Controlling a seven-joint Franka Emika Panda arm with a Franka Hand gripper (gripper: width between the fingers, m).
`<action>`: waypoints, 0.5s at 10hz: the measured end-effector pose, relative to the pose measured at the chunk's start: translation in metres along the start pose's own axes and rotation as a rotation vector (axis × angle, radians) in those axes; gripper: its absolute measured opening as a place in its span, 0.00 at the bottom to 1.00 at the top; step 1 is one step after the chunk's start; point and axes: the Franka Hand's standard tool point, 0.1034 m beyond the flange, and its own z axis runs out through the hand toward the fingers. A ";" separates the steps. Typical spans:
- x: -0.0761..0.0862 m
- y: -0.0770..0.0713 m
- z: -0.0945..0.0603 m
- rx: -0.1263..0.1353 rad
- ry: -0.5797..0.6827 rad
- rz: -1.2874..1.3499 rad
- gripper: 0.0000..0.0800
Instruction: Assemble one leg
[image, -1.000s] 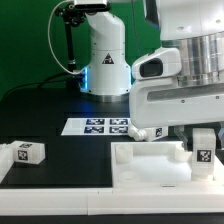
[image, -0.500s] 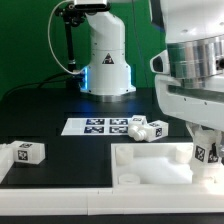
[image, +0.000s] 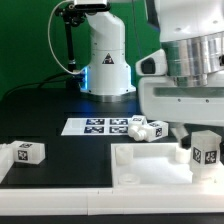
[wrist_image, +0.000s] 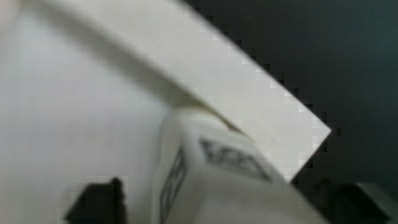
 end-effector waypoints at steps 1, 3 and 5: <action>0.002 -0.002 -0.004 -0.025 0.000 -0.188 0.76; -0.003 -0.007 -0.005 -0.048 0.012 -0.398 0.80; 0.001 -0.004 -0.004 -0.050 0.019 -0.545 0.81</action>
Offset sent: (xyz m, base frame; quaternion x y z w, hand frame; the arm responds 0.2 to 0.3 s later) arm 0.0000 0.0000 0.0000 0.0000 0.0000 -0.1296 0.9916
